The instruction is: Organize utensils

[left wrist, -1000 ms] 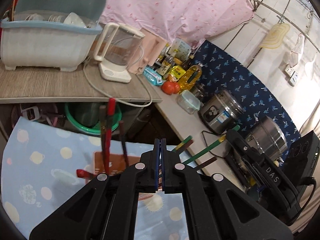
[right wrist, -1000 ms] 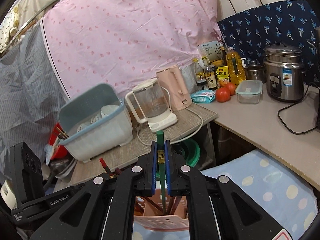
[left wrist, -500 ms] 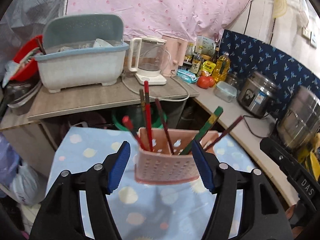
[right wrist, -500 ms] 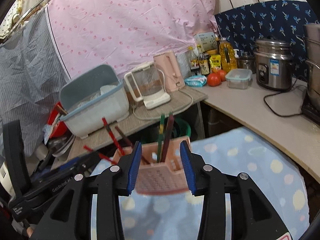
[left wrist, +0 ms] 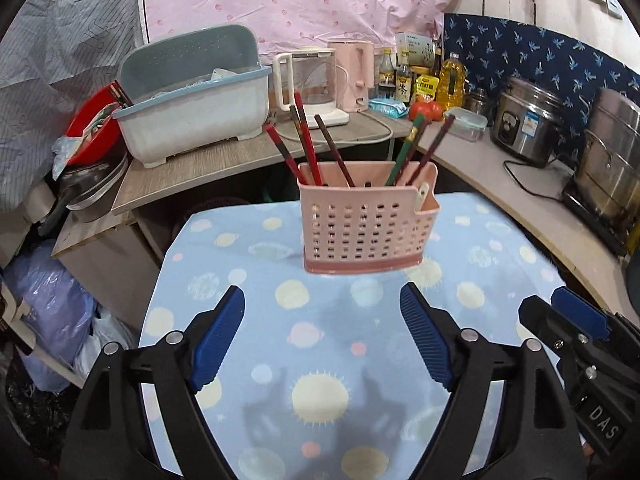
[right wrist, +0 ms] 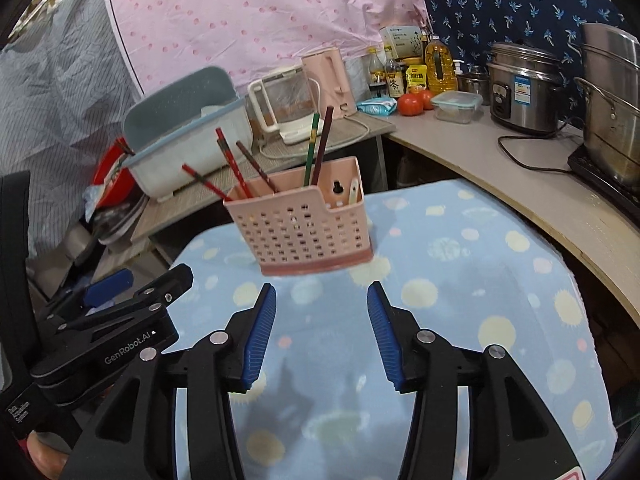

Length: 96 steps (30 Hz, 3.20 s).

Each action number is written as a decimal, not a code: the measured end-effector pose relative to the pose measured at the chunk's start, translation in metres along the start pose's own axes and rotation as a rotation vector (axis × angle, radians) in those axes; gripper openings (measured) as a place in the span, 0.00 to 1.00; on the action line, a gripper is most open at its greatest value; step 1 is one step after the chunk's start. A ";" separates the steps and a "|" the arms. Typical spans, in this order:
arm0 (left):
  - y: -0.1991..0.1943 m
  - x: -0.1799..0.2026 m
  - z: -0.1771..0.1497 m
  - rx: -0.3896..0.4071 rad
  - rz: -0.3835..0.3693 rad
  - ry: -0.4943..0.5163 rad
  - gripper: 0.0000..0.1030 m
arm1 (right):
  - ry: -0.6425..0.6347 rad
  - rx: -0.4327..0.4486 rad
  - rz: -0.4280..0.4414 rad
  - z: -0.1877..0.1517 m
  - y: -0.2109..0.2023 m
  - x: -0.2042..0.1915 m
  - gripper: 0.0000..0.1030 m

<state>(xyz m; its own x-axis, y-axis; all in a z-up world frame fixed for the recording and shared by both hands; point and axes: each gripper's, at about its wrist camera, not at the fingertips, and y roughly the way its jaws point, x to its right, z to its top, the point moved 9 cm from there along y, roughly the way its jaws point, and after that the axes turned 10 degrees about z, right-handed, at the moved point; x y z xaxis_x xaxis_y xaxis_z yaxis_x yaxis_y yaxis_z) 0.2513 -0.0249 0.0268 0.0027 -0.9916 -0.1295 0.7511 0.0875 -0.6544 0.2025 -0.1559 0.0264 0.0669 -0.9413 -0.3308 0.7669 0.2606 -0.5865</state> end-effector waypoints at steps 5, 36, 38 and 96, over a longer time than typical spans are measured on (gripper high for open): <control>-0.014 0.005 -0.020 -0.012 0.018 0.019 0.86 | 0.002 -0.023 -0.008 -0.022 -0.011 -0.002 0.52; -0.019 -0.007 -0.076 -0.100 0.103 0.047 0.93 | -0.042 -0.015 -0.140 -0.060 -0.037 0.004 0.94; -0.020 -0.008 -0.076 -0.100 0.104 0.045 0.93 | -0.042 -0.018 -0.141 -0.061 -0.037 0.004 0.94; -0.016 -0.013 -0.075 -0.105 0.124 0.013 0.93 | -0.049 -0.018 -0.157 -0.069 -0.032 0.002 0.94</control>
<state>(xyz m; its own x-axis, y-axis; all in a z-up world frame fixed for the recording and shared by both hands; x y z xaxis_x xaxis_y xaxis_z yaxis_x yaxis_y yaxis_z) 0.1899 -0.0067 -0.0170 0.0819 -0.9714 -0.2230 0.6723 0.2190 -0.7072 0.1338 -0.1517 -0.0067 -0.0216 -0.9799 -0.1981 0.7588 0.1130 -0.6414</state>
